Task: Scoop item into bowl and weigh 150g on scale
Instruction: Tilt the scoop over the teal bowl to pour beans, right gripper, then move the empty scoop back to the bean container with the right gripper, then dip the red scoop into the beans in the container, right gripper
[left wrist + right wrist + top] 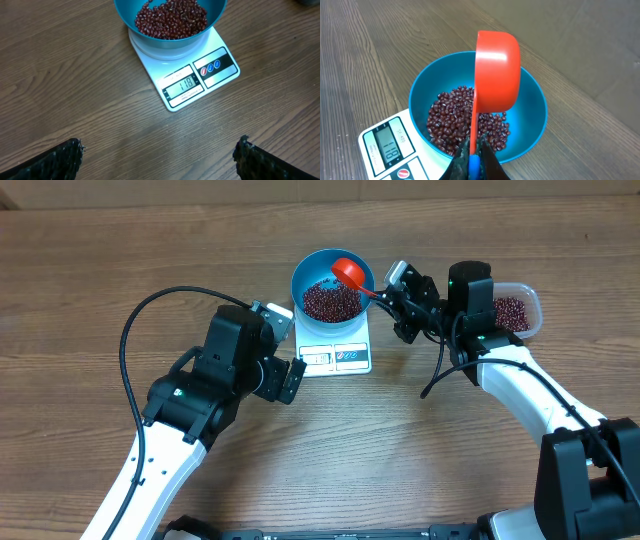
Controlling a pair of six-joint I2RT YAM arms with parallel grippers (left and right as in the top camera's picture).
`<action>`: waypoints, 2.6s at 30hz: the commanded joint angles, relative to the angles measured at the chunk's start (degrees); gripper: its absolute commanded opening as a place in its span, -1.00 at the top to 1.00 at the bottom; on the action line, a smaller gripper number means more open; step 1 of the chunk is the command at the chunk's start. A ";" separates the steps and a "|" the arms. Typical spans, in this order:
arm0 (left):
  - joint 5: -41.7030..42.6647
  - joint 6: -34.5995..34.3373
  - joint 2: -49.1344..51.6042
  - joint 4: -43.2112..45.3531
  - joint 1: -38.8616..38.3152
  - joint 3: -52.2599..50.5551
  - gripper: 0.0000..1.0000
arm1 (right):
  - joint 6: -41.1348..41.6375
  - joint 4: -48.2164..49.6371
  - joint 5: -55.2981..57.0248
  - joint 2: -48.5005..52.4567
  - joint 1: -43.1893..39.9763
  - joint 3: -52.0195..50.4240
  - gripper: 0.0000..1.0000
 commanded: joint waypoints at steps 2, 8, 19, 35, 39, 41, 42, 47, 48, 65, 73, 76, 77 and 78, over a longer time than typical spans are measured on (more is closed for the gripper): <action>-0.44 -0.50 0.33 0.17 -0.15 -0.22 -0.99 | 1.88 0.55 -0.28 0.11 0.22 -0.13 0.92; -0.44 -0.50 0.33 0.17 -0.15 -0.22 -0.99 | 6.16 0.57 -0.26 -0.94 -0.11 -0.11 0.92; -0.44 -0.50 0.33 0.17 -0.15 -0.22 -0.99 | 24.17 -6.40 0.37 -10.38 -8.57 -0.11 0.93; -0.44 -0.50 0.33 0.17 -0.15 -0.22 -0.99 | 16.11 -34.93 27.41 -14.21 -21.59 -0.13 0.93; -0.44 -0.50 0.33 0.17 -0.15 -0.22 -0.99 | 16.15 -35.28 28.24 -12.17 -21.59 -0.13 0.93; -0.44 -0.50 0.33 0.17 -0.15 -0.22 -0.99 | 16.15 -35.28 28.26 -11.61 -21.59 -0.13 0.93; -0.44 -0.50 0.33 0.17 -0.15 -0.22 -0.99 | 16.15 -35.26 28.26 -11.32 -21.59 -0.13 0.93; -0.44 -0.50 0.33 0.17 -0.15 -0.22 -0.99 | 16.15 -34.21 28.24 -9.22 -21.59 -0.13 0.78; -0.44 -0.50 0.33 0.17 -0.15 -0.22 -0.99 | 16.15 -34.18 28.24 -9.11 -21.59 -0.13 0.76; -0.44 -0.50 0.33 0.17 -0.15 -0.22 -0.99 | 16.41 -28.63 28.24 -8.52 -21.59 -0.13 0.57; -0.44 -0.50 0.33 0.17 -0.15 -0.22 -0.99 | 16.41 -28.65 28.22 -8.52 -21.59 -0.13 0.93; -0.44 -0.50 0.33 0.17 -0.15 -0.22 -0.98 | 16.65 -28.85 28.24 -8.52 -21.59 -0.13 0.92; -0.44 -0.50 0.33 0.17 -0.15 -0.22 -0.99 | 16.92 -28.85 28.24 -8.52 -21.59 -0.13 0.92; -0.44 -0.50 0.33 0.17 -0.15 -0.22 -0.99 | 17.14 -28.81 28.24 -8.52 -21.59 -0.13 0.92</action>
